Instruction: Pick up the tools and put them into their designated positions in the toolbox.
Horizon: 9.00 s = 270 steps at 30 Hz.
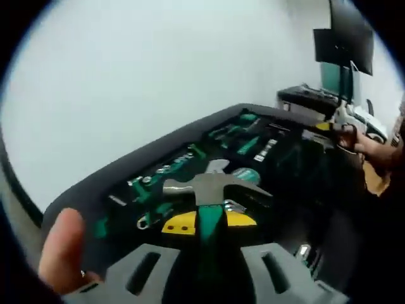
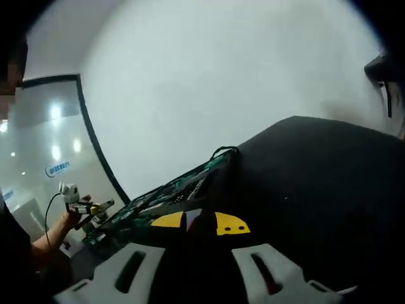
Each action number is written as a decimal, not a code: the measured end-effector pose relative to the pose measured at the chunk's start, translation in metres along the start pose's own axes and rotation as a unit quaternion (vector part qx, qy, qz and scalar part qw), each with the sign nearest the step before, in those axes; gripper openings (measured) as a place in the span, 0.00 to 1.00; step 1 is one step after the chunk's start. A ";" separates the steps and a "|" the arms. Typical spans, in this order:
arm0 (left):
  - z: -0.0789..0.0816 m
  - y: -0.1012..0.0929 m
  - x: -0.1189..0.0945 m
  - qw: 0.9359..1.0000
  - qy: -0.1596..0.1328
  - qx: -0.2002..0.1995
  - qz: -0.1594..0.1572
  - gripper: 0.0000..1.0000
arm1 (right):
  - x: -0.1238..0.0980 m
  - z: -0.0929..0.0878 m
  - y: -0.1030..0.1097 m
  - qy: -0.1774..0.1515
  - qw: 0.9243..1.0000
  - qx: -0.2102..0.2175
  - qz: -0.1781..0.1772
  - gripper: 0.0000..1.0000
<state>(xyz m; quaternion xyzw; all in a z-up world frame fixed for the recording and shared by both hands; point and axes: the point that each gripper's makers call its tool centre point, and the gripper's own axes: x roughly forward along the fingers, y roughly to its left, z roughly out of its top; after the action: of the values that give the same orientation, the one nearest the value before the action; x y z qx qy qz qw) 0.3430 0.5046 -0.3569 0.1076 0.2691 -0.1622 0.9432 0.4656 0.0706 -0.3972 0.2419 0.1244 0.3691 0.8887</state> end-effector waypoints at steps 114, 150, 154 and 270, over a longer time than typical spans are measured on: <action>-0.053 -0.045 -0.020 0.920 0.267 0.269 -0.102 0.00 | 0.083 -0.166 0.304 0.483 0.529 -0.537 0.447 0.00; -0.059 -0.040 -0.020 0.949 0.176 0.239 -0.106 0.00 | 0.136 -0.103 0.332 0.421 0.609 -0.505 0.443 0.00; -0.054 -0.016 -0.024 0.972 0.113 0.201 -0.053 0.05 | 0.132 -0.064 0.340 0.318 0.702 -0.470 0.431 0.09; -0.166 0.165 -0.082 0.887 -0.028 -0.187 0.422 0.03 | 0.004 0.009 0.009 0.005 0.984 -0.178 0.007 0.17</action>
<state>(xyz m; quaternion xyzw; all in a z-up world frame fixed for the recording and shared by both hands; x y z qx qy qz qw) 0.2587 0.7251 -0.4313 0.0283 0.1971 0.3013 0.9325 0.4672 0.0760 -0.3849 0.0790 0.0593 0.3924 0.9145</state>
